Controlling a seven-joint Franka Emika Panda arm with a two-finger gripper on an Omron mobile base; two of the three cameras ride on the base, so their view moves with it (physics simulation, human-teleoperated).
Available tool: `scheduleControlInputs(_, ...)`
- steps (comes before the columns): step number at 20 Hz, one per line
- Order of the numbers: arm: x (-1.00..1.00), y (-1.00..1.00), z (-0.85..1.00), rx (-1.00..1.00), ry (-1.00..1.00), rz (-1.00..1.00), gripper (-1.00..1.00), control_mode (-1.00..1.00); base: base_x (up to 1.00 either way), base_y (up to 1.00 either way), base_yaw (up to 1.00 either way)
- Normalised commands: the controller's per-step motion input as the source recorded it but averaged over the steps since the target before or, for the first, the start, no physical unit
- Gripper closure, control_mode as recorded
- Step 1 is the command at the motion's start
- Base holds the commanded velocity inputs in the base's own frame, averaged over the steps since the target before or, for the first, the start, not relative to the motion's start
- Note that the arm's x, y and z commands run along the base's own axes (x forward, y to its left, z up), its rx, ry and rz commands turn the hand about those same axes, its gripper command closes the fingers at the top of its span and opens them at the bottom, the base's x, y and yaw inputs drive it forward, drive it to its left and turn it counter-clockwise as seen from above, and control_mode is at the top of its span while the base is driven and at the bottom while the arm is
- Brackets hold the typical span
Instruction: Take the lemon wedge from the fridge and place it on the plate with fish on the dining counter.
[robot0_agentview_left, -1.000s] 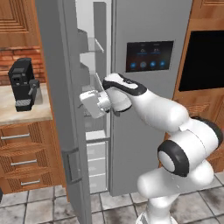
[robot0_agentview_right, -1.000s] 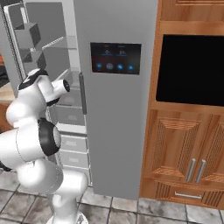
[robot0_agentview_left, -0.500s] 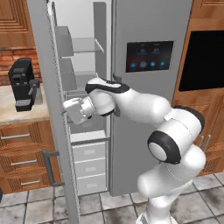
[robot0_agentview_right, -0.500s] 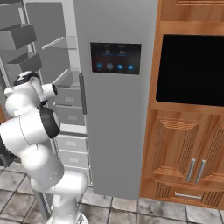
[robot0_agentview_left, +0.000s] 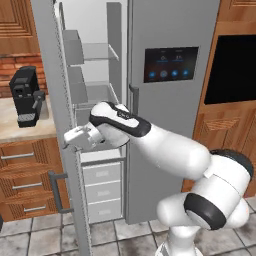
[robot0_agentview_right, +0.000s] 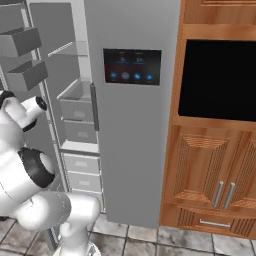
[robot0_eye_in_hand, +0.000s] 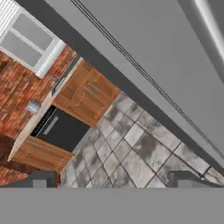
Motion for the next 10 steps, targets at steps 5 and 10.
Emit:
scheduleControlInputs(5,0.19,1.00,-0.34,-0.57,-0.18,-0.03,-1.00,-1.00,0.00,0.00,0.00)
scheduleControlInputs(10,-0.54,0.01,0.71,-0.11,-0.03,-0.20,-1.00,-1.00,0.00,0.00,0.00)
